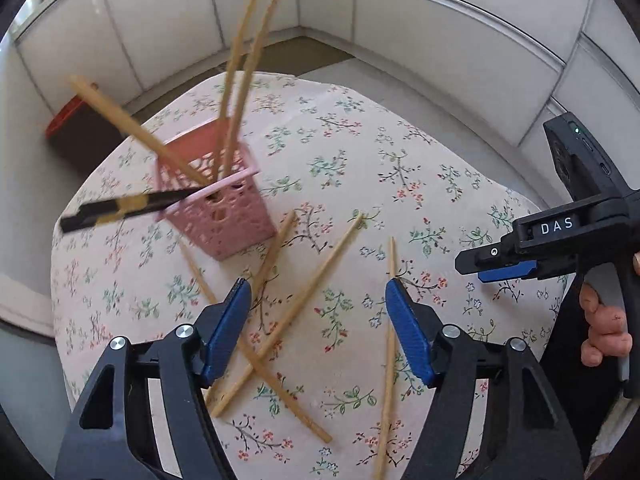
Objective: Organize utensils
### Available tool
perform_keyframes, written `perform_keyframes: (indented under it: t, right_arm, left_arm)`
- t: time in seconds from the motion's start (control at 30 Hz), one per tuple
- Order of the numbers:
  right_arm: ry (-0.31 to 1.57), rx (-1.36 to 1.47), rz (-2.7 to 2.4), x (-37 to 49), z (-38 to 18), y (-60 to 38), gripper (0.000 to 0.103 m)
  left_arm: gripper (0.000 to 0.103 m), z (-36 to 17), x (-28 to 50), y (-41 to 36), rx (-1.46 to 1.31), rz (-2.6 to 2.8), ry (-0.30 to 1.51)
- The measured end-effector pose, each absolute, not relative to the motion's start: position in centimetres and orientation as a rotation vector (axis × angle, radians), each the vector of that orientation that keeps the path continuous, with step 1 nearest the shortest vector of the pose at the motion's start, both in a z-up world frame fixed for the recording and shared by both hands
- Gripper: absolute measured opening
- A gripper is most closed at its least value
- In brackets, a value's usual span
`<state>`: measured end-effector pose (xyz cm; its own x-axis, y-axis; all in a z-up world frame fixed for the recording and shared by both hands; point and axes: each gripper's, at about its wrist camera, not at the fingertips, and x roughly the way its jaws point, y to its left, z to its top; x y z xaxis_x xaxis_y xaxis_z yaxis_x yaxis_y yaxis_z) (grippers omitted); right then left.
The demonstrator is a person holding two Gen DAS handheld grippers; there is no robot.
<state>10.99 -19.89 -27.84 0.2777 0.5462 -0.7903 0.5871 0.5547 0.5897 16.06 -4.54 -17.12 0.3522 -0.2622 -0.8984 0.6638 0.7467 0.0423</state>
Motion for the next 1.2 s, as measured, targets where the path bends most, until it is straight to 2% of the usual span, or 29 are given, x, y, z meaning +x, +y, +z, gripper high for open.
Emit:
perform_keyframes:
  t: [0.17,0.3,0.43,0.47,0.53,0.73,0.83,0.93,1.0,1.2]
  right_arm:
    - [1.370,1.070,-0.016,9.7,-28.9,-21.8,0.051]
    - [1.362,1.057,0.035,10.1,-29.1,-22.4,0.051]
    - [1.349,1.004,0.072,10.9,-29.0,-22.2,0.051]
    - [1.344,1.003,0.083,11.1,-28.9,-22.1,0.053]
    - [1.336,1.022,0.107,11.4,-29.0,-22.0,0.065]
    - [1.336,1.055,0.112,11.6,-29.2,-22.1,0.068]
    - [1.340,1.051,0.098,11.6,-29.2,-21.9,0.067]
    - [1.357,1.031,0.068,11.8,-28.9,-21.5,0.067]
    - [1.366,1.017,0.048,11.9,-28.8,-21.0,0.068]
    - [1.397,0.995,0.034,13.2,-28.4,-18.8,0.068]
  left_arm:
    - [0.059,-21.7,18.4,-8.4,0.651,-0.667,1.158]
    - [0.048,-24.7,20.0,-10.2,0.717,-0.690,1.233]
    - [0.049,-26.0,20.9,-11.6,0.757,-0.725,1.256]
    - [0.049,-26.1,21.4,-11.8,0.749,-0.734,1.270]
    - [0.050,-26.3,22.2,-12.2,0.752,-0.759,1.307]
    - [0.048,-26.8,23.5,-12.7,0.739,-0.786,1.393]
    - [0.037,-26.6,23.2,-11.7,0.687,-0.752,1.392]
    - [0.014,-26.2,22.0,-10.5,0.657,-0.683,1.360]
    - [0.007,-26.1,21.6,-9.3,0.585,-0.650,1.352]
    - [0.004,-23.1,18.8,-4.4,0.396,-0.584,1.186]
